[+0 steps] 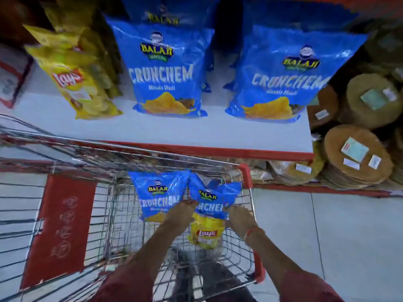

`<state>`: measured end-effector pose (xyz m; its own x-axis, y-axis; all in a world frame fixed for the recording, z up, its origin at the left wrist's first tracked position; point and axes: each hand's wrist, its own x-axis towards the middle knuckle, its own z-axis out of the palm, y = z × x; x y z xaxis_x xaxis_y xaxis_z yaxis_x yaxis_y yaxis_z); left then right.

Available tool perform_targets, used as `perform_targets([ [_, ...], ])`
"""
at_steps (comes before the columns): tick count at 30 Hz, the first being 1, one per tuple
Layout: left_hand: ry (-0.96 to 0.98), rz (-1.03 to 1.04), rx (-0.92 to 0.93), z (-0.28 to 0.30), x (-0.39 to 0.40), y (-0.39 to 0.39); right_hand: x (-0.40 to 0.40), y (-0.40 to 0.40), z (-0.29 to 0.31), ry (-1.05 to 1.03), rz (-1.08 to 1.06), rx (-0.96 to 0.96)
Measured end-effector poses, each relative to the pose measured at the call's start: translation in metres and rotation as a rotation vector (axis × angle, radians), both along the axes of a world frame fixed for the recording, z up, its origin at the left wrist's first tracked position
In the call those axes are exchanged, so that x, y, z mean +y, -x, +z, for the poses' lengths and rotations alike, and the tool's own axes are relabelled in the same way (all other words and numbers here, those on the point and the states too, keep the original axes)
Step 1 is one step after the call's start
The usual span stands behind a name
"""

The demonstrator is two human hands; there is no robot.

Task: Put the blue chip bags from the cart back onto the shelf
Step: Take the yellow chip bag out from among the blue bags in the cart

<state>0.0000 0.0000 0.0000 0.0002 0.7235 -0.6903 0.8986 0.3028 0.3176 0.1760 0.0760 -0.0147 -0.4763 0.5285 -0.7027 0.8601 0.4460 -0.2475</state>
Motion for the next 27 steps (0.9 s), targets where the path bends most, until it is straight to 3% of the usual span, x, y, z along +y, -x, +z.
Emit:
perform_targets([
  [3, 0.096, 0.022, 0.030, -0.021, 0.000, -0.010, -0.005, 0.003, -0.017, 0.062, -0.043, -0.026],
  [11, -0.051, 0.223, 0.021, -0.035, -0.033, -0.002, -0.037, -0.003, -0.024, 0.025, -0.139, 0.083],
  [16, -0.228, 0.301, -0.080, 0.015, -0.049, 0.026, -0.044, 0.009, 0.022, -0.030, -0.187, 0.280],
  [27, -0.821, 0.488, -0.306, 0.154, -0.060, 0.129, -0.016, 0.091, 0.168, -0.186, -0.293, 0.760],
])
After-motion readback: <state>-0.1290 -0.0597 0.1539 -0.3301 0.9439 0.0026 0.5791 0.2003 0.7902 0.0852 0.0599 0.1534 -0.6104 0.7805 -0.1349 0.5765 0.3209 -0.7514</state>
